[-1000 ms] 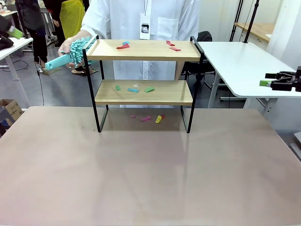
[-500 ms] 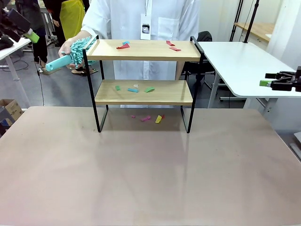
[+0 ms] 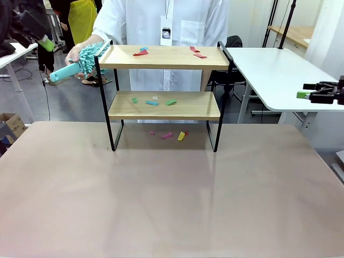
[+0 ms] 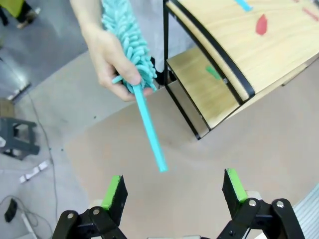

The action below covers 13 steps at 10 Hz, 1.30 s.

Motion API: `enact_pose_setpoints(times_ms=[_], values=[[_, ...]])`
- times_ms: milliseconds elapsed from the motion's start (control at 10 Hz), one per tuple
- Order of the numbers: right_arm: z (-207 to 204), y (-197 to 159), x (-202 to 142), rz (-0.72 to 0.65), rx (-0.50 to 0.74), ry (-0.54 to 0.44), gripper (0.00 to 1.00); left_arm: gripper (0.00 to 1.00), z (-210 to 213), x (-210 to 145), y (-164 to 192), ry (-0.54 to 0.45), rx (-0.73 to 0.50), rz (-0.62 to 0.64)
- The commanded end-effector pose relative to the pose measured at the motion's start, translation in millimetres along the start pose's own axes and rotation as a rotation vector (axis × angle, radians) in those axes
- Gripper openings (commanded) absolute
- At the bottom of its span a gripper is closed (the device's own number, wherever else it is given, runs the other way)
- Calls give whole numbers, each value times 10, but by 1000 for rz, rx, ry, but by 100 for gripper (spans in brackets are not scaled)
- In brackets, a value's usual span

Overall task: Clean the shelf.
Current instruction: Pick up the Duster handed by the human.

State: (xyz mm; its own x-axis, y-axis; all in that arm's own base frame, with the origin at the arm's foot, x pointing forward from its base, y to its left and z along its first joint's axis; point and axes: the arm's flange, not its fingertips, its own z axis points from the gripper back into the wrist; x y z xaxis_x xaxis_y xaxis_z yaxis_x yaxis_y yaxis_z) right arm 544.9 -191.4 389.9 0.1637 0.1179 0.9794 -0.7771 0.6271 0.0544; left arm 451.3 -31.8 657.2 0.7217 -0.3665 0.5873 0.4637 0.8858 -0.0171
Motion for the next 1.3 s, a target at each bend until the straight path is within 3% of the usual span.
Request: enact_pose_setpoints(times_ms=[0, 100, 600, 1100, 1200], values=[[-12, 12, 30, 5, 2, -3, 100, 100, -169, -59, -176, 61, 96, 51], [-12, 12, 30, 5, 2, -3, 100, 100, -259, -57, -216, 97, 109, 38], [-12, 12, 30, 5, 2, -3, 100, 100, -789, -14, -258, 77, 205, 70], [-12, 12, 30, 5, 2, -3, 100, 100, -1125, 29, -47, 115, 184, 107], [-12, 12, 30, 5, 2, -3, 100, 75, -1135, 31, -39, 89, 157, 107]])
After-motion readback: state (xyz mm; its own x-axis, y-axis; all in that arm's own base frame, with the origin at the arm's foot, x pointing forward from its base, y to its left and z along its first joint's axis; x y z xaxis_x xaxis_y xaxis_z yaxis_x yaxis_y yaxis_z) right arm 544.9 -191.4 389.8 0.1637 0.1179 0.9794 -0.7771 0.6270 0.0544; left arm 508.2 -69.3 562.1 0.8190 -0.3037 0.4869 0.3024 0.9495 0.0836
